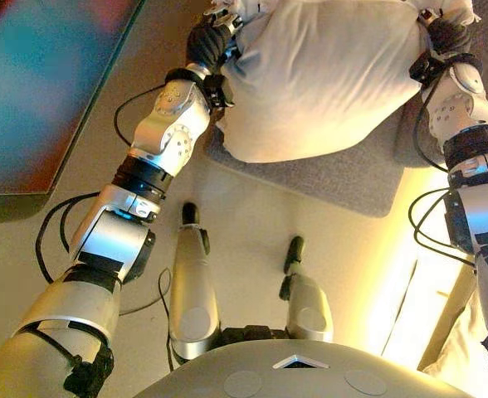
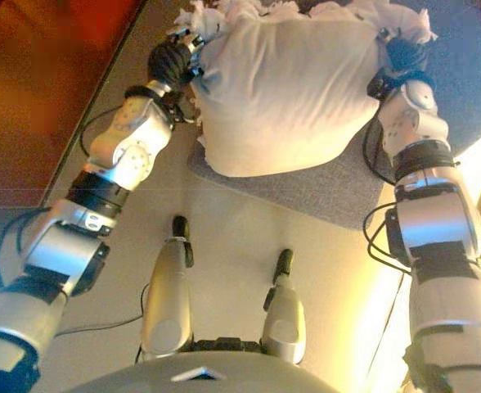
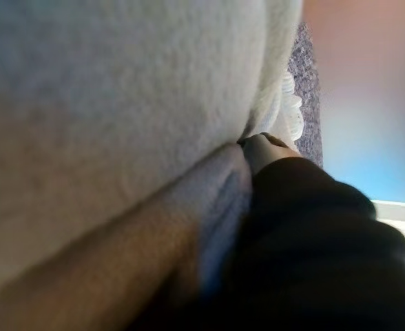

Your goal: Pick up the cushion and take it to the sofa

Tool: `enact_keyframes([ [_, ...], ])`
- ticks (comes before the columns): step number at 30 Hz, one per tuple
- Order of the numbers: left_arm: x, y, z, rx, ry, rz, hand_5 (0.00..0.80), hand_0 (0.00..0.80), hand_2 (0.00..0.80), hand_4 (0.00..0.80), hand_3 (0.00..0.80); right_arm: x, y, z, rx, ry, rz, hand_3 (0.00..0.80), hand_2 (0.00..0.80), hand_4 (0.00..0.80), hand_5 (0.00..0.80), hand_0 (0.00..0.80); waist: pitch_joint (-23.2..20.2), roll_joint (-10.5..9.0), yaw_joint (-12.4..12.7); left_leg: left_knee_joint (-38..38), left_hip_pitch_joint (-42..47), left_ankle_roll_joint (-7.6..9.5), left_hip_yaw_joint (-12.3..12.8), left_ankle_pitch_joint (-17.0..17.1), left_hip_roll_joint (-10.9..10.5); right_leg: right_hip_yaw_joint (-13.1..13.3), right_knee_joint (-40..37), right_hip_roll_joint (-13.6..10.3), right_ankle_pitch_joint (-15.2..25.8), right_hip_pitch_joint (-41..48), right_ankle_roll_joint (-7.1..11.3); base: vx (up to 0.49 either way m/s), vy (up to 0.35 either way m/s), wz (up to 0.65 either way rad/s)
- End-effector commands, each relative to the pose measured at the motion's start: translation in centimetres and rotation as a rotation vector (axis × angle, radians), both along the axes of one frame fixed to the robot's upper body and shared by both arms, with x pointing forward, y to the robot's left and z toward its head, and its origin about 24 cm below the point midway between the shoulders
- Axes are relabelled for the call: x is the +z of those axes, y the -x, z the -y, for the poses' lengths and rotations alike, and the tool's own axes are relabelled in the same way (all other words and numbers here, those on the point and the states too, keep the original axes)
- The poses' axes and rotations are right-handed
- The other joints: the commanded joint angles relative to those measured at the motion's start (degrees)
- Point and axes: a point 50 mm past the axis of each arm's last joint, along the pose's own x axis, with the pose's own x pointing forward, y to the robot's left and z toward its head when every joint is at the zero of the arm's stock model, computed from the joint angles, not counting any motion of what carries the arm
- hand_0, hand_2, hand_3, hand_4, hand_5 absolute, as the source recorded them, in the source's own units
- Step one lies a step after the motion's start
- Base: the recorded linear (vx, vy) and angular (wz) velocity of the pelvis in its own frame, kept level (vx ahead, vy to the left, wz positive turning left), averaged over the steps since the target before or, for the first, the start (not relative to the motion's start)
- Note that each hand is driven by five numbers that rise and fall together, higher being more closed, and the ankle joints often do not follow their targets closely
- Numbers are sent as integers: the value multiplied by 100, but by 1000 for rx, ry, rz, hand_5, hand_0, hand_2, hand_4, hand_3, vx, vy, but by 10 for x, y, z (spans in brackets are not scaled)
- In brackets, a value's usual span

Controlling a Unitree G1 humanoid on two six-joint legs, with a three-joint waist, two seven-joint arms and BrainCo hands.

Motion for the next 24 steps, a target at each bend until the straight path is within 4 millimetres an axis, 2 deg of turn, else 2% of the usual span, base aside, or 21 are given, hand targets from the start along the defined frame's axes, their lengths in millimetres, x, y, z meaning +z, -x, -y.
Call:
enact_keyframes([
  [1,34,12,56,-167,4,115,800,800,800,800,800,89,4,-7,43,29,260,800,800,800,800,800,-48,-53,124,-93,-474,-500,-61,490,74,-51,177,-198,66,545,-37,0,0,0],
  [6,31,6,48,-88,-7,108,800,800,800,800,800,93,1,-16,52,48,246,800,800,800,800,800,-23,-12,164,-110,-528,-477,-53,495,-11,-92,223,-243,69,443,-45,1,7,0],
  [11,32,0,37,-27,-40,128,800,800,800,800,800,86,-4,-28,76,109,185,800,800,800,800,800,79,103,220,-13,-643,-442,-55,473,-110,-103,363,-314,40,259,-82,-11,53,5],
  [12,32,0,37,-19,-53,127,800,800,800,800,800,84,-5,-31,89,113,166,320,320,320,320,320,97,117,236,31,-690,-440,-70,464,-124,-96,400,-321,19,229,-90,-13,31,4],
  [13,32,-1,36,-12,-60,126,800,800,800,800,800,83,-6,-33,96,120,158,41,41,41,41,41,103,123,238,50,-709,-437,-75,460,-125,-91,421,-320,5,215,-94,-22,43,4],
  [14,30,-3,33,15,-77,115,0,0,0,0,0,77,-8,-36,120,161,122,0,0,0,0,0,128,142,247,114,-772,-424,-75,451,-122,-71,505,-312,-58,163,-110,-22,44,2],
  [24,24,-9,14,110,-63,84,0,0,0,0,0,62,-10,-36,74,128,98,0,0,0,0,0,226,205,318,274,-834,-406,-57,381,-181,-111,721,-274,-223,132,-168,-2,5,0],
])
